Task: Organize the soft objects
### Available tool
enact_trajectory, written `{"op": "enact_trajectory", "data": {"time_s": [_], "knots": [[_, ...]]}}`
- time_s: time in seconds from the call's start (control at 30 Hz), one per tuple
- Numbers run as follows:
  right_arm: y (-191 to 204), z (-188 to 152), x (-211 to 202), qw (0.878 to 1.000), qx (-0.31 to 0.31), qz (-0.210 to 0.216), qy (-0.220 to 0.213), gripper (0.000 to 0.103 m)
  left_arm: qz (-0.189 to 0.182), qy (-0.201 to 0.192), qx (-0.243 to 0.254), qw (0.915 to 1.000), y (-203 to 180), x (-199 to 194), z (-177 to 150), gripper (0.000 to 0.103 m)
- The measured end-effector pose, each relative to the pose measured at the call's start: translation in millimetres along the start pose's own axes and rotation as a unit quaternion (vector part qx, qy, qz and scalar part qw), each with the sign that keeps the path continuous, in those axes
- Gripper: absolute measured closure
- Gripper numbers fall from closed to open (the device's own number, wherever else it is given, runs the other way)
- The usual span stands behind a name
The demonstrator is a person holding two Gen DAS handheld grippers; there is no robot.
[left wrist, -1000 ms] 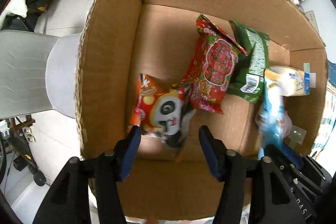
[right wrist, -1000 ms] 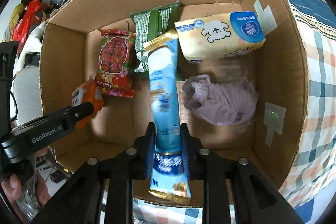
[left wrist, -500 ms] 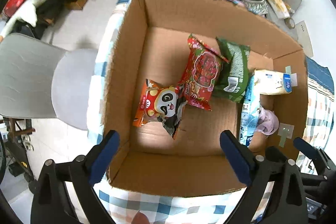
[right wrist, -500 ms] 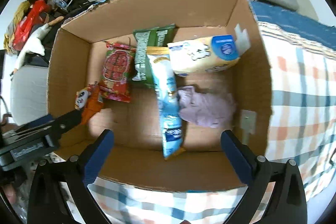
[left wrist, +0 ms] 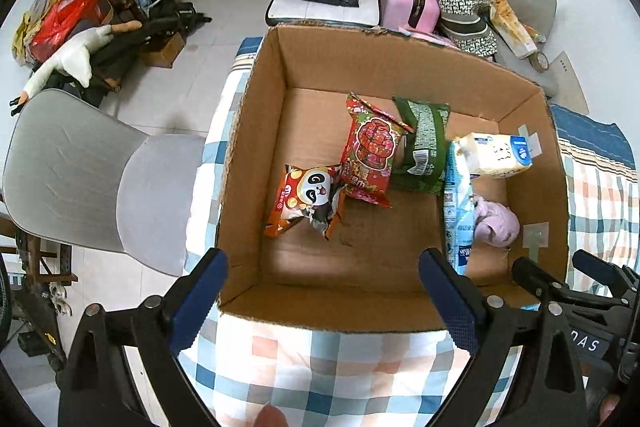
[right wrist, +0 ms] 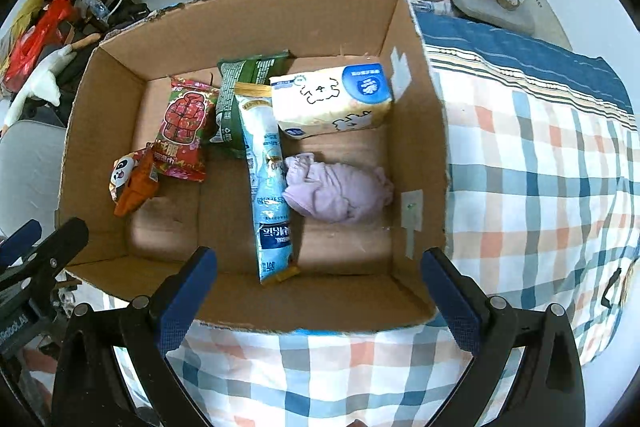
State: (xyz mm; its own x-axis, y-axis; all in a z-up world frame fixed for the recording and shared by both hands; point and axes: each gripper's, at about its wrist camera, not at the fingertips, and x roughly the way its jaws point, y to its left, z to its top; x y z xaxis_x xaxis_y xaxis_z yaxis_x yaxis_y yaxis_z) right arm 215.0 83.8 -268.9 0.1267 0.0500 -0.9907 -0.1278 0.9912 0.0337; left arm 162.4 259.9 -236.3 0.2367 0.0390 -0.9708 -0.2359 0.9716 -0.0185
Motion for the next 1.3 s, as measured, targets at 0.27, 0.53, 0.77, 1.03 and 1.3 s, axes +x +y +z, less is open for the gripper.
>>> {"op": "enact_trajectory", "data": {"time_s": [0.27, 0.53, 0.77, 1.03, 1.3], "knots": [[-8.9, -21.2, -49.0, 0.999, 0.0, 0.007, -0.04, 0.0, 0.0, -0.053, 0.013, 0.9985, -14.3, -52.8, -14.7, 0.005], [-18.9, -65.4, -130.7, 0.994, -0.006, 0.021, -0.106, 0.0, -0.01, -0.11, 0.009, 0.9939, -19.1, -136.7, -45.9, 0.005], [-25.0, -107.1, -202.1, 0.987, -0.012, 0.031, -0.156, 0.0, -0.007, -0.154, 0.025, 0.9877, -25.6, -198.0, -70.5, 0.005], [-28.1, -134.2, -259.8, 0.98, -0.006, 0.031, -0.197, 0.0, -0.023, -0.175, 0.019, 0.9842, -23.1, -239.0, -85.1, 0.005], [-34.8, -147.2, -286.2, 0.978, 0.003, 0.023, -0.209, 0.0, -0.022, -0.185, 0.016, 0.9824, -23.5, -262.0, -97.9, 0.005]]}}
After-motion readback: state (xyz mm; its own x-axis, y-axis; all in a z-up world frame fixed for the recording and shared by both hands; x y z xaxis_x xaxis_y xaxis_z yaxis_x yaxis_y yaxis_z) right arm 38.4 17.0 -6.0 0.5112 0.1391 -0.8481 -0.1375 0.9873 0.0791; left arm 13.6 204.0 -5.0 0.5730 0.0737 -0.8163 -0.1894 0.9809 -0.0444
